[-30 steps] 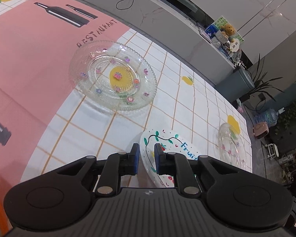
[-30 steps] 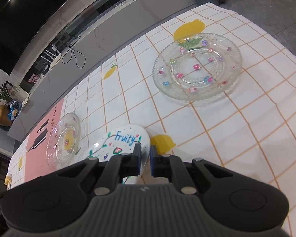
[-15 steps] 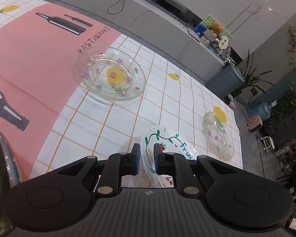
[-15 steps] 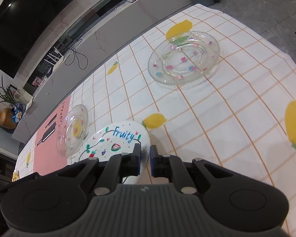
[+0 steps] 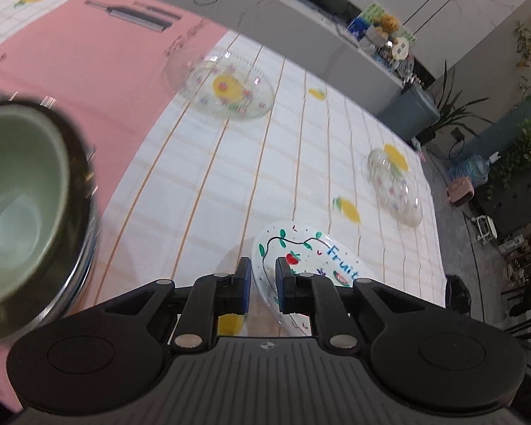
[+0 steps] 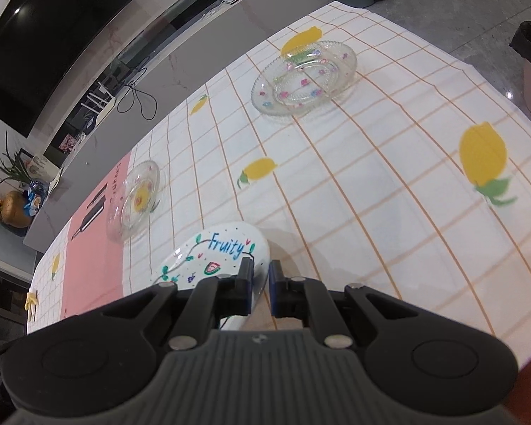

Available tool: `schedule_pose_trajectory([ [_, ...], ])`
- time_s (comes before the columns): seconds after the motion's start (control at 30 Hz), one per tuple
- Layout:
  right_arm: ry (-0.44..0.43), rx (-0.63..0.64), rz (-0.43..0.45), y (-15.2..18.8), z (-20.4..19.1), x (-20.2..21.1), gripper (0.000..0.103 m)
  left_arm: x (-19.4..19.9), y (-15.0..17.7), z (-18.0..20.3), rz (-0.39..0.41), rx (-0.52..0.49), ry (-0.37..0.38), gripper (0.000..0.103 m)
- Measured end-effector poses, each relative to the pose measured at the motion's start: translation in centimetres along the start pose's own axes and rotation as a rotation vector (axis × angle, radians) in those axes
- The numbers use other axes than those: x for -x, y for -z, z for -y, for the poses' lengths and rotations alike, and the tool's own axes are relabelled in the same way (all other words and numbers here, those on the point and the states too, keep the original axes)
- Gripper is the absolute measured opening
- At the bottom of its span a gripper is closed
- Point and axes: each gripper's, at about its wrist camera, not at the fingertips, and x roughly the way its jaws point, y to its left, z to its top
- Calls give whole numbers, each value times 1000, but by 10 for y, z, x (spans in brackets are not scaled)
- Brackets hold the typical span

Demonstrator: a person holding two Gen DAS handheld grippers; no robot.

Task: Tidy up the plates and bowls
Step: 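Lift the Fruity plate and carry it toward the stacked bowls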

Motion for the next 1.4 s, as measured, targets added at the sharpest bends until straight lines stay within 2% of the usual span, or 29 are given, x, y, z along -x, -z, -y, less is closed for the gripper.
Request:
schedule_pose_trajectory([
  [0.2,14,21,-12,18,3,7,6,1,21,-15,-60,27,-8,15],
  [0.53,63,-9,-62,41,17,-4,6,-2,36,-22,-97,3,-33,15],
  [0.7,66,0,-33,45,18,-5,7,-4,38,-25,-91,8,-24,15],
  [1.2,55,22,-7,55,24,-12,10,-9,44,-17,-62,-89,-50,15],
  [1.3,48,12,-6,55,26,-10,13,-9,43,-19,-62,-82,-45,16],
  [1.4,63,27,14,56,23,-5,20,-6,42,-17,-43,-95,-42,23],
])
